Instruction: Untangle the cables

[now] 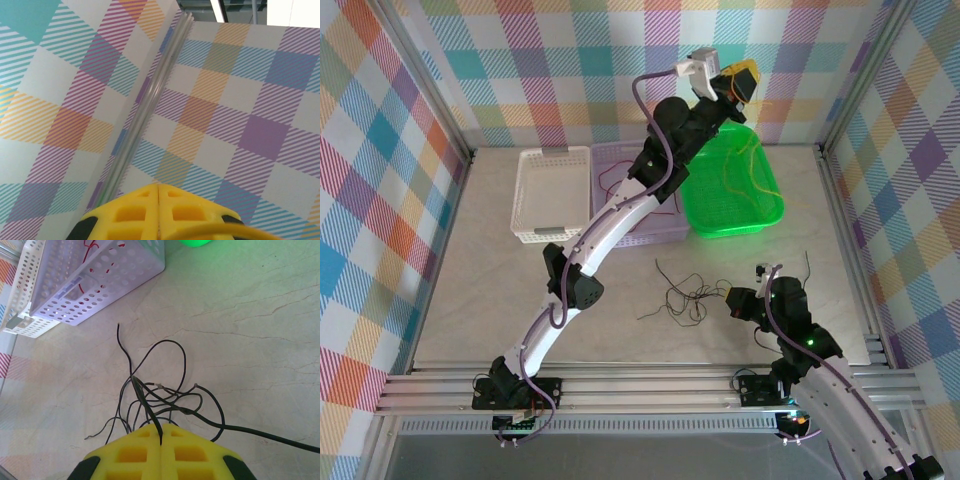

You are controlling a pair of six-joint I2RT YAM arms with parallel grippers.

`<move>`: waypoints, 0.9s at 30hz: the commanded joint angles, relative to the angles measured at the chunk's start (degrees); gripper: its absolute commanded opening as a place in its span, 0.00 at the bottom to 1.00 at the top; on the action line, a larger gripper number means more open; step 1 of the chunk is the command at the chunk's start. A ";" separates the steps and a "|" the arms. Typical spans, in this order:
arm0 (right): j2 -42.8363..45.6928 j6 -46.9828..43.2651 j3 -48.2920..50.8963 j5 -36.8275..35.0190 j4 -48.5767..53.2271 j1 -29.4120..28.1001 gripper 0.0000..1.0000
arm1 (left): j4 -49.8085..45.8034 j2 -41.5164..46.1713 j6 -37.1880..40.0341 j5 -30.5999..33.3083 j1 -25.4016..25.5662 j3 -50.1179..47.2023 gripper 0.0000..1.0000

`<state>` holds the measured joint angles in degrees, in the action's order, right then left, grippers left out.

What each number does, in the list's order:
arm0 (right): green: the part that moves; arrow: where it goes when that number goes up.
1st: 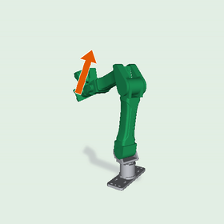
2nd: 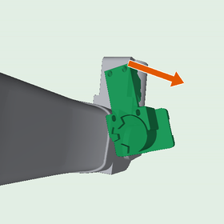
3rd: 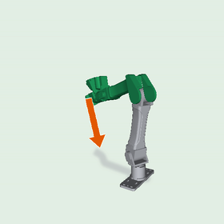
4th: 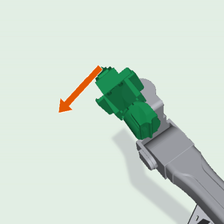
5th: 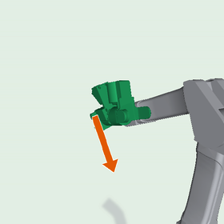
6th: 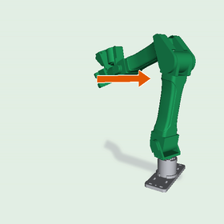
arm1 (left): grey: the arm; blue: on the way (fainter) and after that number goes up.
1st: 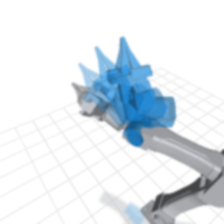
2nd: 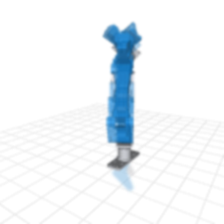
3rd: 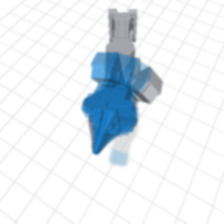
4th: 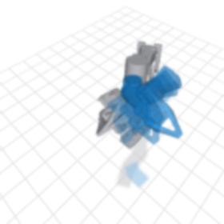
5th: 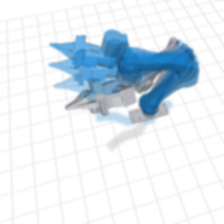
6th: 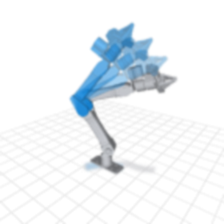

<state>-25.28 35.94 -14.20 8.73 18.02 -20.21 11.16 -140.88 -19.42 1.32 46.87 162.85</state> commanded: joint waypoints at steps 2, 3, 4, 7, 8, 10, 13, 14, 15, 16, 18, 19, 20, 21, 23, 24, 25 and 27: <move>0.58 -0.35 -0.09 1.29 -1.16 0.26 0.00 | 0.54 -4.30 1.39 1.58 -1.28 0.81 0.00; 0.58 -0.27 0.04 1.37 -1.23 0.25 0.00 | 0.32 -5.09 1.30 1.73 -1.34 0.84 0.00; 0.58 -0.18 0.13 1.46 -1.24 0.25 0.00 | 0.14 -5.80 1.11 2.02 -1.51 0.81 0.00; 0.69 0.00 0.55 1.72 -1.38 0.26 0.00 | -0.58 -8.09 0.53 2.09 -1.60 0.81 0.00; 0.76 0.10 0.70 1.73 -1.33 0.23 0.00 | -0.95 -8.78 0.44 2.20 -1.54 0.85 0.00; 0.93 0.27 0.97 1.82 -1.43 0.17 0.00 | -2.23 -10.29 0.45 2.03 -1.63 0.80 0.00; 1.02 0.44 1.37 1.82 -1.71 0.26 0.00 | -4.70 -11.92 -0.60 0.91 -1.85 0.59 0.00; 1.02 0.38 1.45 1.89 -1.70 0.25 0.00 | -5.44 -12.40 -0.83 0.52 -1.80 0.46 0.00; 0.93 0.52 1.45 1.90 -1.92 0.22 0.00 | -6.15 -12.81 -1.01 0.06 -1.82 0.32 0.00; 0.90 0.53 1.45 1.90 -2.00 0.24 0.00 | -7.00 -13.27 -1.47 -0.24 -1.85 0.16 0.00; 0.91 0.66 1.37 1.98 -1.95 0.19 0.00 | -8.58 -13.88 -1.75 -0.77 -1.86 -0.15 0.00; 0.98 0.76 1.29 2.08 -1.94 0.28 0.00 | -9.47 -14.07 -2.14 -1.00 -1.83 -0.47 0.00; 1.11 0.79 1.20 2.15 -1.70 0.24 0.00 | -10.27 -14.16 -2.39 -1.20 -1.85 -0.89 0.00; 1.34 0.80 1.02 2.17 -1.47 0.20 0.00 | -11.19 -14.06 -2.66 -1.28 -1.79 -1.57 0.00; 2.22 1.05 0.46 1.99 -0.57 0.25 0.00 | -13.03 -13.86 -2.97 -1.06 -1.73 -2.98 0.00; 2.86 1.22 -0.05 1.99 0.00 0.26 0.00 | -13.83 -13.68 -2.99 -0.61 -1.69 -3.81 0.00; 3.63 1.34 -0.65 1.99 0.81 0.25 0.00 | -14.77 -13.51 -2.95 0.04 -1.55 -4.63 0.00; 5.10 1.40 -2.14 2.25 2.63 0.26 0.00 | -16.56 -13.20 -3.08 0.94 -1.45 -5.97 0.00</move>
<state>-21.89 36.69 -13.47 9.76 18.87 -20.21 -1.83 -155.15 -21.69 1.21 45.19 158.52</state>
